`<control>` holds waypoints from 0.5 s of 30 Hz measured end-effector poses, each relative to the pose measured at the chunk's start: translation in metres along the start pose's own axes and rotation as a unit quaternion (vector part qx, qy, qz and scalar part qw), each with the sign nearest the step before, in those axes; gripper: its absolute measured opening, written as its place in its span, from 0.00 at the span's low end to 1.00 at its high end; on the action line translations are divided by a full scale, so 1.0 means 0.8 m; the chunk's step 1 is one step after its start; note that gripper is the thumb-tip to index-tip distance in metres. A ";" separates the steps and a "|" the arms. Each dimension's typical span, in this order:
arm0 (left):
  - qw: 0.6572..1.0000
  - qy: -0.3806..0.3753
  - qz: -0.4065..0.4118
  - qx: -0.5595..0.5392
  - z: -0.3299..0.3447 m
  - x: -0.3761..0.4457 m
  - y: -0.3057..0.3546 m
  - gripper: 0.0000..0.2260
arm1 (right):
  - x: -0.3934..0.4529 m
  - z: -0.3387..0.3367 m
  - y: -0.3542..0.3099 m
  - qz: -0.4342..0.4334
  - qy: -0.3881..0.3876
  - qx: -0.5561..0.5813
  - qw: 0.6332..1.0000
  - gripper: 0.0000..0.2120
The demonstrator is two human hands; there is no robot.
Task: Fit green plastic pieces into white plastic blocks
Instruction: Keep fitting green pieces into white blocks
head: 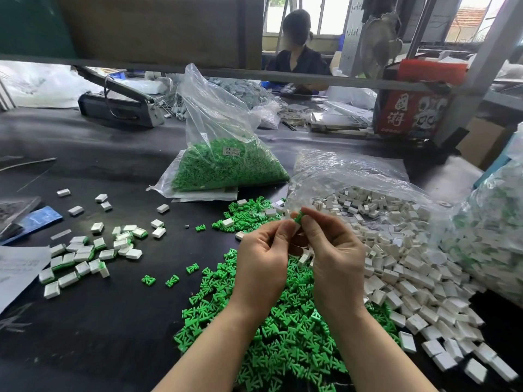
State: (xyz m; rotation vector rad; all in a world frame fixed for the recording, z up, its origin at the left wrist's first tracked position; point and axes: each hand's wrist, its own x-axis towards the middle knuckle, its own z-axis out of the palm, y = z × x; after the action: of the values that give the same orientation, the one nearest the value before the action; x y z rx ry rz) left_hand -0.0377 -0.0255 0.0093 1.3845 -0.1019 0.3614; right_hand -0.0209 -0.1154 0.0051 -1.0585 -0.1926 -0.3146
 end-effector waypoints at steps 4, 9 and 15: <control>1.000 0.014 0.003 0.006 0.000 -0.001 -0.001 0.09 | -0.001 0.001 0.002 -0.003 -0.006 -0.010 1.000 0.06; 0.999 0.022 0.000 0.027 -0.005 0.000 -0.001 0.10 | 0.007 -0.008 -0.004 -0.045 -0.064 -0.107 0.991 0.09; 0.999 0.018 -0.026 -0.017 -0.009 0.006 0.006 0.11 | 0.012 -0.022 -0.012 -0.107 -0.162 -0.303 0.933 0.16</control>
State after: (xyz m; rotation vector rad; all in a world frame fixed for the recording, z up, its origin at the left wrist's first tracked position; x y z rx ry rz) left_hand -0.0360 -0.0166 0.0140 1.3434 -0.0419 0.3392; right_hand -0.0147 -0.1364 0.0074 -1.7097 -0.5342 -0.4079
